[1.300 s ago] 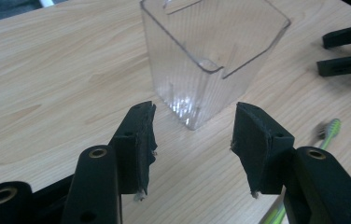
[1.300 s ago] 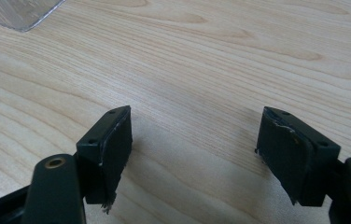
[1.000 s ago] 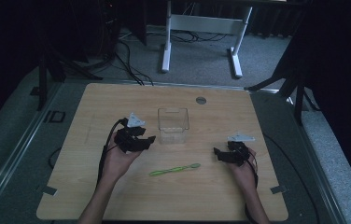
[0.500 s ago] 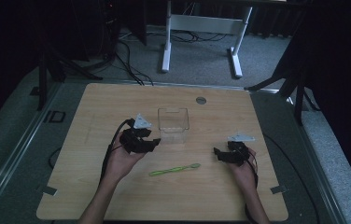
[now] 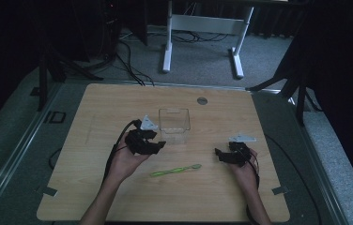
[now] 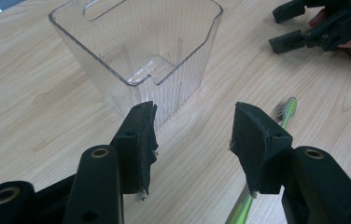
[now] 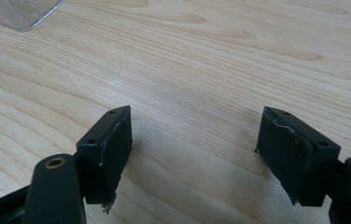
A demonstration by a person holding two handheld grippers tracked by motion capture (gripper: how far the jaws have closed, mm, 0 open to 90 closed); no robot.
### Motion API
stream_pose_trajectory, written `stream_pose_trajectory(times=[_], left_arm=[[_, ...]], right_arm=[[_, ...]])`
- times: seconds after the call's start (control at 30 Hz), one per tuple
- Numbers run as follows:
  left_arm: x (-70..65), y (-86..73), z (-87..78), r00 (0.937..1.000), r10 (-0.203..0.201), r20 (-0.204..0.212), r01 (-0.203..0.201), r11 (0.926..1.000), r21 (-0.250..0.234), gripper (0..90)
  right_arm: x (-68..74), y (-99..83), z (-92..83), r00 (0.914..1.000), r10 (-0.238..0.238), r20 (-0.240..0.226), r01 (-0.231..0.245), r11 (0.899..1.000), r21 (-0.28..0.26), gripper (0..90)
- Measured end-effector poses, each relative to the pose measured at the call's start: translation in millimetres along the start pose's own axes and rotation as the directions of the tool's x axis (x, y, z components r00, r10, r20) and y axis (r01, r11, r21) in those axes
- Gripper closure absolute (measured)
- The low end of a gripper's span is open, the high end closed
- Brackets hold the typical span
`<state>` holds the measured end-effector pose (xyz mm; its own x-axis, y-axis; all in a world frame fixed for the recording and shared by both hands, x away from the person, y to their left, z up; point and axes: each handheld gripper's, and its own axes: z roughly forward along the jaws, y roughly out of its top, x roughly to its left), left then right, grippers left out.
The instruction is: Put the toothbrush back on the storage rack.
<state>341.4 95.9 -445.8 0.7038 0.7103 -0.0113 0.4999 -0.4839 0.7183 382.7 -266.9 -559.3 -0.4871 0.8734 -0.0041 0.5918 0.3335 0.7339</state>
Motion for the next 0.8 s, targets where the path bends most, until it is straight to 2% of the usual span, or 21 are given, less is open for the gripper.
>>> stream_pose_trajectory(times=[0.47, 0.8], left_arm=[[-6.0, 2.9, 6.9, 0.9994, 0.029, 0.019, -0.029, 0.9990, 0.033, 49.8], [-9.5, 3.8, 13.4, 0.9975, 0.052, 0.048, -0.055, 0.9968, 0.058, 50.8]], right_arm=[[-0.1, 0.0, 0.0, 1.0000, -0.001, 0.000, 0.001, 1.000, -0.001, 26.4], [0.0, 0.0, 0.1, 1.0000, 0.000, 0.000, 0.000, 1.000, -0.001, 26.4]])
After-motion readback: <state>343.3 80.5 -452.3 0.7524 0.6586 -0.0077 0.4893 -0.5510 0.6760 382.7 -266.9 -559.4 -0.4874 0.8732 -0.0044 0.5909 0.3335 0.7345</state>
